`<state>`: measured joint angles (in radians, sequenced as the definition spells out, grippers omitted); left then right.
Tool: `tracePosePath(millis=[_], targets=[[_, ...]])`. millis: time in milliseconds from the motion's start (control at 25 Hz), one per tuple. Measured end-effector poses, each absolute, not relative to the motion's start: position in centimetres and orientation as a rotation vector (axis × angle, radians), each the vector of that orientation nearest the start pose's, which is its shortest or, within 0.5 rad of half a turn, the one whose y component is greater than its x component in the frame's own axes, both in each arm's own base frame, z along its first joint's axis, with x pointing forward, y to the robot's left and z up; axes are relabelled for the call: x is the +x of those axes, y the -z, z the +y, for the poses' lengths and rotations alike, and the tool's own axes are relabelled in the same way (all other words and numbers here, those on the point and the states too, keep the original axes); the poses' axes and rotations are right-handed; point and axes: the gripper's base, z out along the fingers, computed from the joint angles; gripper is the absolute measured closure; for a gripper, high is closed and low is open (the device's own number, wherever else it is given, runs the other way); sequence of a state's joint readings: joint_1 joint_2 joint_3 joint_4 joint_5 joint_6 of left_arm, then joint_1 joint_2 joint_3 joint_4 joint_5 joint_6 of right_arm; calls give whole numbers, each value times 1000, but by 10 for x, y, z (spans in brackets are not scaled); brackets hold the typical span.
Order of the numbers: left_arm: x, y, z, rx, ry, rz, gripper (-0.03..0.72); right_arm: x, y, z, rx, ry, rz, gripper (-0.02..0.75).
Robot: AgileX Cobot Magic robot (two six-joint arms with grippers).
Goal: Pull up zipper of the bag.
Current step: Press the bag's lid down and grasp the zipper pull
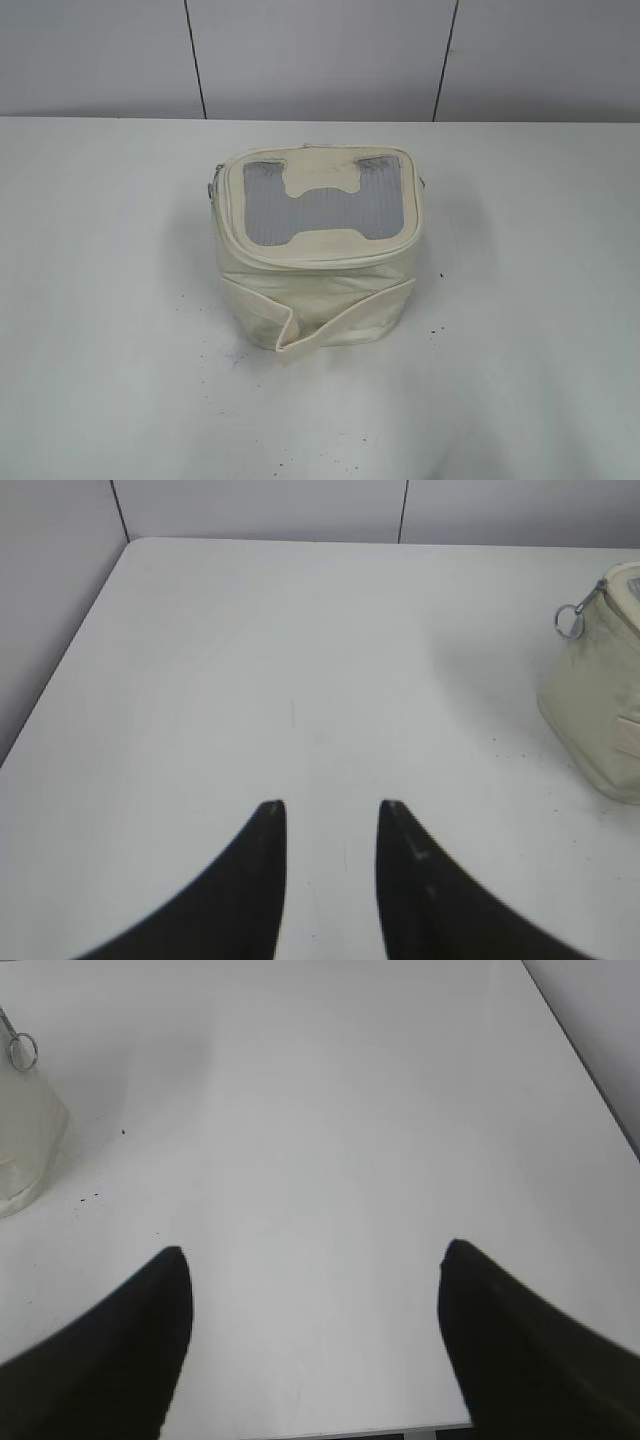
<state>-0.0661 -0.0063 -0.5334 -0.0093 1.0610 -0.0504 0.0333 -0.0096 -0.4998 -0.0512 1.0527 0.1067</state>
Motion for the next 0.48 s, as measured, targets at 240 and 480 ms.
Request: tracePosePath(millis=[240, 480], targets=[[-10, -286, 0, 16, 86, 2006, 444, -6, -278, -4, 77, -27, 2025, 165], [-10, -286, 0, 16, 86, 2006, 444, -6, -278, -4, 77, -27, 2025, 165]])
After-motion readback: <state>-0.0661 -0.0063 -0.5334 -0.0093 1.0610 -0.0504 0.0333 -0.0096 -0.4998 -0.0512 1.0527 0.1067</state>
